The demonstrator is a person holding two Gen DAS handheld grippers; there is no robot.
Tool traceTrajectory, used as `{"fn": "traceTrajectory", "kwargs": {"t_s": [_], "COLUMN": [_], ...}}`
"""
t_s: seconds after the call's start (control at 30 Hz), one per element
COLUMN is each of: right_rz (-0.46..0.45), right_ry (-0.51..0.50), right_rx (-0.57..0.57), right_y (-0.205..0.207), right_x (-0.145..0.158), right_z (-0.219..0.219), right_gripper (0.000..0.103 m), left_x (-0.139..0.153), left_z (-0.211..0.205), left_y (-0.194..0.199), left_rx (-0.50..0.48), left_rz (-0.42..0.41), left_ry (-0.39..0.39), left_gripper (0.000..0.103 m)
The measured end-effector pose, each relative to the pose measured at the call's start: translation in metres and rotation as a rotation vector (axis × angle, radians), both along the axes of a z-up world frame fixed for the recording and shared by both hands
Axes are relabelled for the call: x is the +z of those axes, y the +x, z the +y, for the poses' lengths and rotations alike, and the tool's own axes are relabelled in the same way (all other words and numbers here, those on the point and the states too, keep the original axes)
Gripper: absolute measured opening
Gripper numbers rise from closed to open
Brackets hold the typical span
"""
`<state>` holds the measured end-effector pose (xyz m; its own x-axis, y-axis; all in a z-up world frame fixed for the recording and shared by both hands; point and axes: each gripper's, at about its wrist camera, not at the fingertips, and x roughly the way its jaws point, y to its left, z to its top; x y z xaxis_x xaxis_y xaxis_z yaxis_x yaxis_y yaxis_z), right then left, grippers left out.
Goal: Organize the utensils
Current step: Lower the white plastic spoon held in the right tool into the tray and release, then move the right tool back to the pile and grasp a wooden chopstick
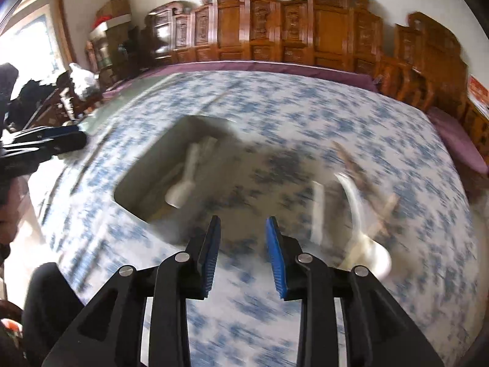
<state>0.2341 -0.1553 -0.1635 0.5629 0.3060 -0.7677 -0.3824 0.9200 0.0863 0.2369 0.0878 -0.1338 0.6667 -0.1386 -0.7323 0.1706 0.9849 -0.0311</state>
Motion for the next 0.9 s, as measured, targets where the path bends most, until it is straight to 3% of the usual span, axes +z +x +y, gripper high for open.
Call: {"fn": "traceTrajectory", "kwargs": {"t_s": [0.23,0.4,0.57,0.63,0.9], "right_rz": [0.022,0.039,0.050,0.064,0.144], "right_ry": [-0.046,-0.075,-0.105,-0.112,-0.129], "right_rx": [-0.106,-0.120,-0.104,-0.101,-0.055], "right_y": [0.011,0.036,0.069,0.083,0.128], "right_x": [-0.017,-0.029,-0.037,-0.040,-0.066], "right_z": [-0.069,-0.094,-0.103,-0.106,-0.108], "right_gripper": [0.033,0.033,0.032,0.025,0.020], "left_x": [-0.003,-0.013,-0.025,-0.030,-0.048], "left_z": [-0.039,-0.069,-0.100,-0.111,-0.149], "left_y": [-0.002,0.006,0.013,0.016,0.027], "left_rx": [-0.050,-0.074,-0.105,-0.116,-0.153], "left_rz": [0.007,0.030,0.053,0.066,0.102], "left_ry": [-0.001,0.002,-0.002,-0.012,-0.029], "left_gripper": [0.061,0.061,0.061,0.061,0.061]}}
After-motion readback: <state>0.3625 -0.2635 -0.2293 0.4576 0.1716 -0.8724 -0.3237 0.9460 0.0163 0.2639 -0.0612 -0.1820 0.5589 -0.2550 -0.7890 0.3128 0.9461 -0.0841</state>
